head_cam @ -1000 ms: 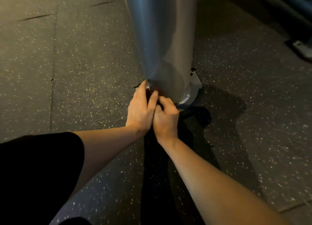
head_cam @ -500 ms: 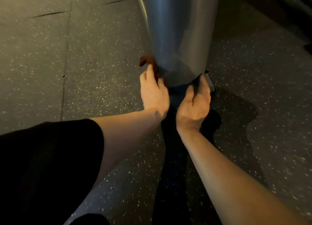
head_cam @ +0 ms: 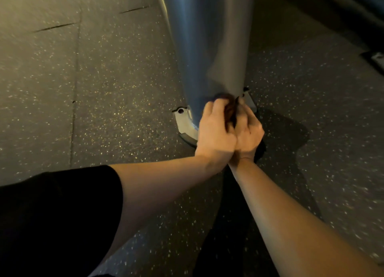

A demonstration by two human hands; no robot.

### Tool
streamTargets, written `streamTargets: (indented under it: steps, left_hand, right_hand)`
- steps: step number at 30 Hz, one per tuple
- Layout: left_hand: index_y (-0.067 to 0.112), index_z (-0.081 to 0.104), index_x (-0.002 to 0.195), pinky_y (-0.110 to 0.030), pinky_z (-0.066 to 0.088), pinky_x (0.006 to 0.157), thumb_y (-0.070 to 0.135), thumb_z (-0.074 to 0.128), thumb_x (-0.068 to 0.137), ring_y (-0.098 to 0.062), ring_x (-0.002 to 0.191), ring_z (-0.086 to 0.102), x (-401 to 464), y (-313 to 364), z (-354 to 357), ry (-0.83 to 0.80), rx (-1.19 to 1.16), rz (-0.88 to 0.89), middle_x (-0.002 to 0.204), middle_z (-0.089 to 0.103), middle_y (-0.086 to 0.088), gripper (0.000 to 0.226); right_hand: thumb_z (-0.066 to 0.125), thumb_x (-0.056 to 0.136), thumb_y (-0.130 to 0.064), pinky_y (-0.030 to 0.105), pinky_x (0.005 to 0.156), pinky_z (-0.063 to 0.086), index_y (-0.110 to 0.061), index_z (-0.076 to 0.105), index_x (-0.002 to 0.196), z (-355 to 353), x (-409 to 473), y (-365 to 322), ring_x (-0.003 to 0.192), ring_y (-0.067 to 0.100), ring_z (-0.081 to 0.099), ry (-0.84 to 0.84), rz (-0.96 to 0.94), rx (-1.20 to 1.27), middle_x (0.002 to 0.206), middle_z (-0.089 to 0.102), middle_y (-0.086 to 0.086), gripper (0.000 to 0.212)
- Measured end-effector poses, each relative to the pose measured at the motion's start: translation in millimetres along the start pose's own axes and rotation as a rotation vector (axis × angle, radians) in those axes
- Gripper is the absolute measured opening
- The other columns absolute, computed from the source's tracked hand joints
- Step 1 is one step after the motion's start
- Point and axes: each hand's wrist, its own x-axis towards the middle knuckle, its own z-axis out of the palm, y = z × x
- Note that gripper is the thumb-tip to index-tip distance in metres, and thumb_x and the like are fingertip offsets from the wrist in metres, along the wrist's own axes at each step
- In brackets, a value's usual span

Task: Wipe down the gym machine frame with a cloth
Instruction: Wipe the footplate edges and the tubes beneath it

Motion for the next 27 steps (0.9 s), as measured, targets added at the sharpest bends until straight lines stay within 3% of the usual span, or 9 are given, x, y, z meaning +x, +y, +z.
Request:
streamTargets:
  steps: [2, 4, 6, 8, 11, 13, 17, 23, 27]
  left_hand:
    - [0.007, 0.048, 0.138, -0.013, 0.025, 0.106, 0.001, 0.052, 0.091, -0.018, 0.125, 0.043, 8.5, 14.8, 6.7, -0.056, 0.011, 0.112, 0.137, 0.048, -0.011, 0.048]
    - [0.011, 0.044, 0.143, -0.017, 0.019, 0.111, 0.013, 0.049, 0.097, -0.018, 0.136, 0.036, 14.6, 26.2, 15.9, -0.120, 0.031, 0.159, 0.145, 0.044, -0.008, 0.046]
    - [0.012, 0.051, 0.139, -0.020, 0.017, 0.112, 0.024, 0.045, 0.097, -0.018, 0.135, 0.036, 18.8, 26.4, 23.0, -0.121, 0.135, 0.247, 0.141, 0.052, -0.005, 0.044]
    - [0.012, 0.060, 0.130, -0.025, 0.021, 0.110, 0.024, 0.049, 0.092, -0.021, 0.129, 0.041, 22.8, 20.4, 22.5, -0.062, 0.268, 0.332, 0.132, 0.059, -0.004, 0.042]
    - [0.011, 0.067, 0.117, -0.035, 0.032, 0.104, 0.013, 0.056, 0.082, -0.027, 0.119, 0.045, 23.6, 7.1, 12.5, 0.045, 0.388, 0.486, 0.119, 0.061, -0.008, 0.038]
    - [0.008, 0.068, 0.109, -0.038, 0.034, 0.102, 0.007, 0.055, 0.076, -0.029, 0.119, 0.045, 23.0, -6.1, 4.5, 0.050, 0.398, 0.588, 0.117, 0.060, -0.011, 0.036]
    - [0.005, 0.069, 0.099, -0.040, 0.020, 0.115, 0.011, 0.046, 0.077, -0.027, 0.132, 0.037, 28.0, -27.2, -6.8, 0.014, 0.485, 0.705, 0.128, 0.058, -0.017, 0.032]
    - [0.000, 0.039, 0.144, -0.039, -0.014, 0.119, 0.018, 0.032, 0.077, -0.024, 0.147, 0.009, 33.0, -46.0, -0.9, -0.131, 0.832, 0.724, 0.157, 0.029, -0.011, 0.069]
    - [0.003, 0.032, 0.148, -0.041, -0.016, 0.119, 0.016, 0.036, 0.076, -0.021, 0.148, 0.001, 37.1, -51.4, 0.7, -0.131, 0.902, 0.730, 0.160, 0.020, -0.008, 0.073]
  right_hand:
    - [0.047, 0.100, -0.024, 0.030, 0.070, 0.051, 0.006, 0.074, 0.091, -13.4, 10.7, 12.1, 0.074, 0.032, 0.071, 0.007, -0.026, 0.023, 0.092, 0.072, 0.020, 0.040]
    - [0.048, 0.098, -0.027, 0.027, 0.088, 0.048, 0.008, 0.068, 0.109, -22.6, 20.3, 14.2, 0.094, 0.033, 0.069, -0.165, 0.158, 0.367, 0.107, 0.069, 0.023, 0.042]
    - [0.057, 0.087, -0.027, 0.036, 0.108, 0.041, -0.001, 0.055, 0.132, -30.7, 29.7, 11.2, 0.119, 0.032, 0.059, -0.143, 0.486, 0.706, 0.129, 0.060, 0.021, 0.052]
    - [0.052, 0.088, -0.014, 0.042, 0.105, 0.045, -0.002, 0.055, 0.131, -40.6, 36.0, -3.8, 0.119, 0.032, 0.059, -0.125, 0.649, 0.792, 0.127, 0.061, 0.022, 0.044]
    - [0.040, 0.092, 0.007, 0.037, 0.086, 0.055, 0.001, 0.064, 0.111, -40.7, 47.4, -10.3, 0.093, 0.025, 0.067, 0.060, 0.579, 0.588, 0.097, 0.069, 0.014, 0.031]
    - [0.046, 0.088, 0.002, 0.041, 0.098, 0.051, -0.011, 0.064, 0.119, -31.4, 48.1, -16.6, 0.106, 0.022, 0.064, 0.126, 0.482, 0.417, 0.111, 0.066, 0.010, 0.038]
    - [0.049, 0.096, -0.010, 0.039, 0.114, 0.034, -0.022, 0.050, 0.141, -10.1, 24.9, -12.8, 0.133, 0.017, 0.043, -0.146, 0.282, 0.091, 0.142, 0.048, 0.003, 0.046]
    - [0.044, 0.099, -0.024, 0.034, 0.097, 0.031, -0.023, 0.051, 0.136, -39.9, 39.2, 26.5, 0.126, 0.026, 0.037, -0.379, 0.121, -0.786, 0.133, 0.056, -0.003, 0.038]
    - [0.042, 0.097, -0.017, 0.035, 0.093, 0.032, -0.017, 0.061, 0.119, -28.4, 66.3, 22.4, 0.123, 0.031, 0.036, -0.386, 0.110, -0.907, 0.123, 0.060, 0.001, 0.030]
